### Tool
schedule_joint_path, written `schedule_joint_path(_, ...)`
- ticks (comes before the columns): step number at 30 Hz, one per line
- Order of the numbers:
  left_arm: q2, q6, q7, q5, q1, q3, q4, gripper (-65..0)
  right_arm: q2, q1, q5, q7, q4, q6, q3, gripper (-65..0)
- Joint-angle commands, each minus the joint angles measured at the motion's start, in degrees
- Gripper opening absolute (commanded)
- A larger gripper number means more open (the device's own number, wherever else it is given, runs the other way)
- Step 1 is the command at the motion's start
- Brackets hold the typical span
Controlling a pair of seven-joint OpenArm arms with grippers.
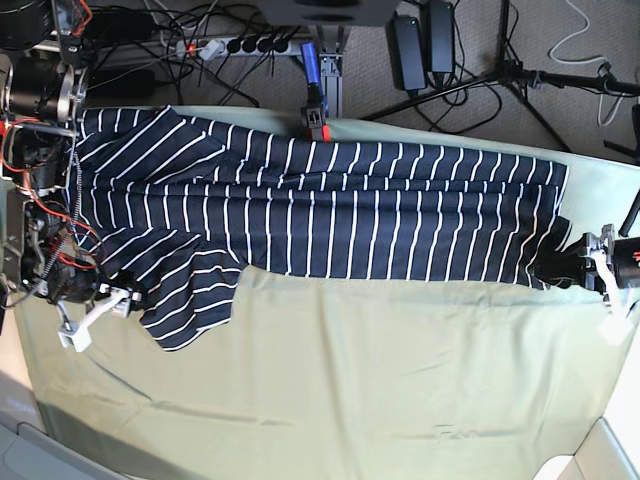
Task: Fold the T-shirt properly
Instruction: 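Grasp the loose sleeve with the right gripper and tuck it onto the fold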
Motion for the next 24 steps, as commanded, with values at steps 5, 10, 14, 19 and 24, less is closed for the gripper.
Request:
schedule_joint_path(5, -1.55, -1.37, -0.85, -1.39, -1.20, -0.55, 0.72, -40.7, -3.23, 1.27, 0.70, -0.26, 0.81, 3.63, -3.52, -20.5)
schedule_joint_path(10, -1.55, -1.37, -0.87, -1.39, -1.20, -0.55, 0.70, -40.7, -5.81, 1.25, 0.70, -1.25, 2.84, 3.63, -3.61, -20.5)
schedule_joint_path(14, -1.55, -1.37, -0.87, -1.39, -1.20, -0.55, 0.70, -40.7, -6.10, 1.25, 0.74, -2.73, 7.34, 3.63, -3.61, -20.5)
schedule_joint_path(19, -1.55, -1.37, -1.53, -1.16, -1.20, -0.55, 0.70, -40.7, -6.10, 1.38, 0.90, -5.44, 11.39, 3.63, -3.63, -20.5)
schedule_joint_path(24, -1.55, -1.37, -1.73, -1.14, -1.20, -0.55, 0.70, -40.7, -6.10, 1.25, 2.32, -5.40, 11.34, 3.63, -3.63, -20.5)
